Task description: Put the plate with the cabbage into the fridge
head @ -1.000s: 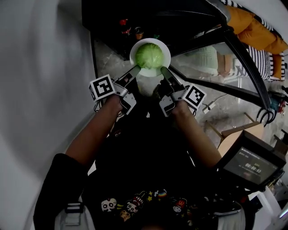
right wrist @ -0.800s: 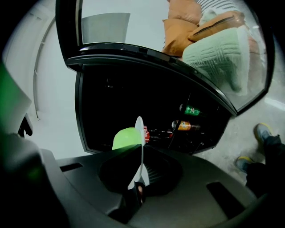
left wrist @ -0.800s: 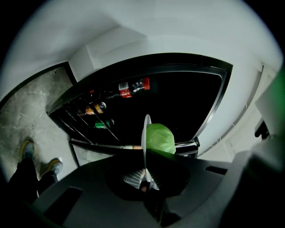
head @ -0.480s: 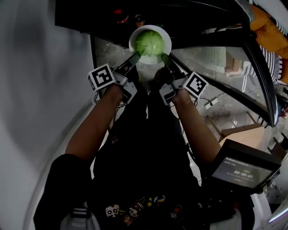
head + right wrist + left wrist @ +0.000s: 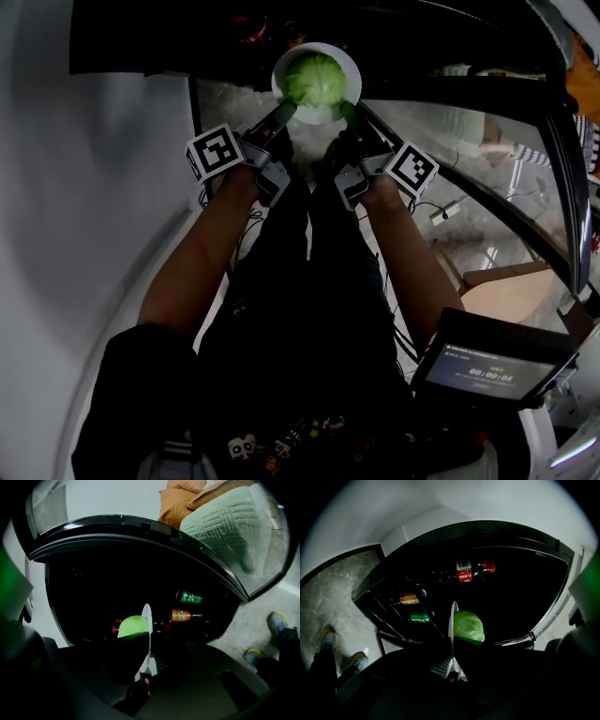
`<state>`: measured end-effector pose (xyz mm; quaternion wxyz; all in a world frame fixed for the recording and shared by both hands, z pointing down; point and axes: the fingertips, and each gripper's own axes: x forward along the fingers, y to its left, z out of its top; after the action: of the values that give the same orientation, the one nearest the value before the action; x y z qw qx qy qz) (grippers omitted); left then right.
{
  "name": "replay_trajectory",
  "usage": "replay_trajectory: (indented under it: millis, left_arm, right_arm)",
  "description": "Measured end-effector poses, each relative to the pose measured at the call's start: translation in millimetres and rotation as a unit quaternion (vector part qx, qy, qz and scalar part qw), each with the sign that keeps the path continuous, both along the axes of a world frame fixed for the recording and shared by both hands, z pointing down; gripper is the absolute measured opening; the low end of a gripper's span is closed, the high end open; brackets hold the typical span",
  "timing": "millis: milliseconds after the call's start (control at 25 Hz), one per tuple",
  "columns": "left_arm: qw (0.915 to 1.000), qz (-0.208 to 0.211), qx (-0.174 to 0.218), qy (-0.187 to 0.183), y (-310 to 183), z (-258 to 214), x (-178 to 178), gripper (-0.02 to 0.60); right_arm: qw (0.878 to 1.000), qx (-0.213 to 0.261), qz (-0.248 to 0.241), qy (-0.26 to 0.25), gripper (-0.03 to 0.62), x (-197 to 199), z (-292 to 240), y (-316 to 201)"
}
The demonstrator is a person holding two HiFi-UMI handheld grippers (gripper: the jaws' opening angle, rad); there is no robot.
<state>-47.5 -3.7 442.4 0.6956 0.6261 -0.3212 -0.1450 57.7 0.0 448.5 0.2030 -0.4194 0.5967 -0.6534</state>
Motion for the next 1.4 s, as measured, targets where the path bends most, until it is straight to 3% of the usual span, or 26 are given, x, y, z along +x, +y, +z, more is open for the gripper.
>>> replay_trajectory:
  millis: [1400]
  left_arm:
    - [0.9996,-0.011,-0.008,-0.024,1.4,4.9,-2.8,0.012]
  right_arm:
    - [1.000,-0.020,0.002,-0.017,0.017,-2.2,7.0,-0.4]
